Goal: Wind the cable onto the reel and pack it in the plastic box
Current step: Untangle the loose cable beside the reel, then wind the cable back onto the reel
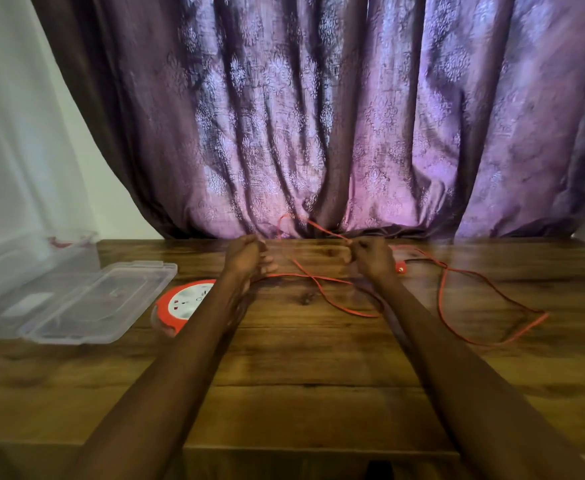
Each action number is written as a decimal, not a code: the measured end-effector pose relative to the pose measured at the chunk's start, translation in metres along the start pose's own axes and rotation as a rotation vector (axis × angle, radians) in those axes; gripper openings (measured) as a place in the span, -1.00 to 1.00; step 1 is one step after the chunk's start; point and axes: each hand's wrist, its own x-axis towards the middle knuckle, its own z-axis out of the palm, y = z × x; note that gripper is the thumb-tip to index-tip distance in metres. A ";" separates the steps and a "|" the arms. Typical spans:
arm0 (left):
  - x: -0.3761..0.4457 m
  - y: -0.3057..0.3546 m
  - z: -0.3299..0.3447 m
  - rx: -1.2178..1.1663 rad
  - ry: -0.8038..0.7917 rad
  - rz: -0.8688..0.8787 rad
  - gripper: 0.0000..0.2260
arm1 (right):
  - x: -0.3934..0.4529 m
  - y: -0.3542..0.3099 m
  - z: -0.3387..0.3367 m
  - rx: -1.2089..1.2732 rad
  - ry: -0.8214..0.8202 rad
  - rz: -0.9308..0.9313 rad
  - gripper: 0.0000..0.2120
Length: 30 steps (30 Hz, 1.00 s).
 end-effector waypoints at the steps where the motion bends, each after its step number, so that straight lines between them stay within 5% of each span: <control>1: -0.001 0.001 -0.004 0.095 -0.014 0.019 -0.81 | 0.006 0.005 -0.006 -0.019 0.070 0.022 -0.80; 5: 0.002 0.007 -0.029 0.620 0.014 0.251 -0.84 | 0.018 0.026 -0.014 -0.055 0.159 0.116 -0.68; 9: -0.002 0.015 -0.058 0.936 0.060 0.319 -0.86 | 0.010 0.031 -0.007 -0.721 0.016 0.090 -0.64; 12: -0.004 0.020 -0.083 1.053 -0.005 0.260 -0.87 | 0.001 0.012 0.003 -0.933 0.013 -0.093 -0.60; 15: -0.007 0.023 -0.108 1.197 -0.067 0.173 -0.82 | -0.010 -0.014 0.015 -0.873 -0.028 -0.369 -0.63; 21: -0.018 0.028 -0.139 1.415 -0.010 -0.030 -0.51 | -0.054 -0.062 0.045 -0.635 -0.560 -0.737 -0.71; 27: -0.023 0.030 -0.148 1.256 -0.033 -0.174 -0.49 | -0.093 -0.065 0.084 -0.551 -0.577 -0.746 -0.47; 30: -0.026 0.033 -0.142 1.057 -0.034 -0.167 -0.55 | -0.093 -0.061 0.094 -0.359 -0.615 -0.580 -0.47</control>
